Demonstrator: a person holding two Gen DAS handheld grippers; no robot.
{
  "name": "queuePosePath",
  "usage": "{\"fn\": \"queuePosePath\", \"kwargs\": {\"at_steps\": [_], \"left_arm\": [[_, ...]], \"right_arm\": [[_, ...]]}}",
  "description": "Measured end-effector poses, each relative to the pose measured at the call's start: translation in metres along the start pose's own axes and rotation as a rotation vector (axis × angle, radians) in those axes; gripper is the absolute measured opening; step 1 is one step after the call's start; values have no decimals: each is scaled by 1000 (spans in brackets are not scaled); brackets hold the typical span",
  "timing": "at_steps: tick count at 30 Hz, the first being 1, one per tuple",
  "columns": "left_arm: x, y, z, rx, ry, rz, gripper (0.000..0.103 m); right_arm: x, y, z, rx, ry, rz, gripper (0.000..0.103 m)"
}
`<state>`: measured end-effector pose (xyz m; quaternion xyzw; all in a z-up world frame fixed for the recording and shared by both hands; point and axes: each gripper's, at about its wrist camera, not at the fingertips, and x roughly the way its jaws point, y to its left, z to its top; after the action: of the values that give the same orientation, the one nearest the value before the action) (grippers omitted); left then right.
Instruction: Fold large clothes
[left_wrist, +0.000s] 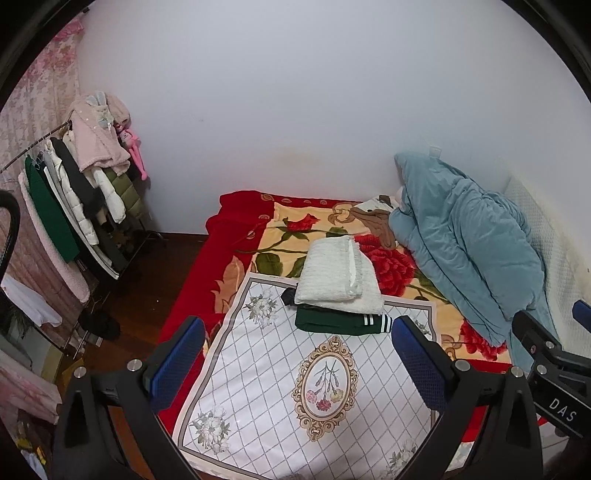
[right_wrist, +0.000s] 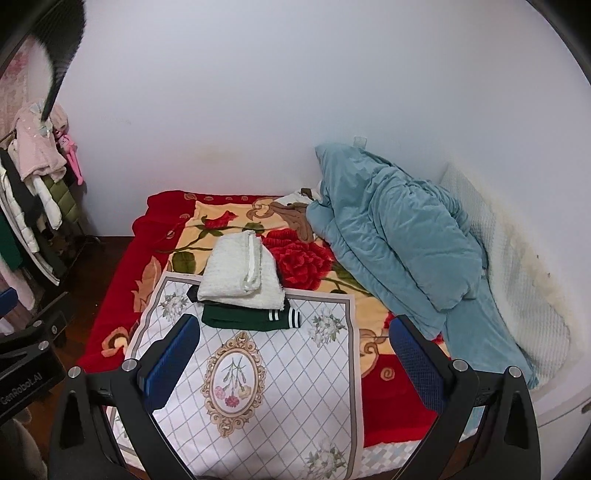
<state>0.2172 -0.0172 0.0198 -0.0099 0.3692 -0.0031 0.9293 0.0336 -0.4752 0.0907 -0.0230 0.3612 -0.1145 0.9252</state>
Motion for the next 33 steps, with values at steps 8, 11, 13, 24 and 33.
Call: {"fn": "queuePosePath", "kwargs": {"at_steps": [8, 11, 13, 24, 33], "left_arm": [[-8, 0, -6, 11, 11, 2, 103], [-9, 1, -7, 9, 13, 4, 103], [-10, 2, -9, 6, 16, 4, 103], [-13, 4, -11, 11, 17, 9, 103], [-20, 6, -14, 11, 19, 6, 103]], "right_arm": [[-6, -1, -7, -7, 2, 6, 103], [-8, -2, -9, -6, 4, 6, 103], [-8, -2, -9, -9, 5, 6, 103], [-15, 2, -17, -14, 10, 14, 103], [-17, 3, -18, -11, 10, 18, 103]]}}
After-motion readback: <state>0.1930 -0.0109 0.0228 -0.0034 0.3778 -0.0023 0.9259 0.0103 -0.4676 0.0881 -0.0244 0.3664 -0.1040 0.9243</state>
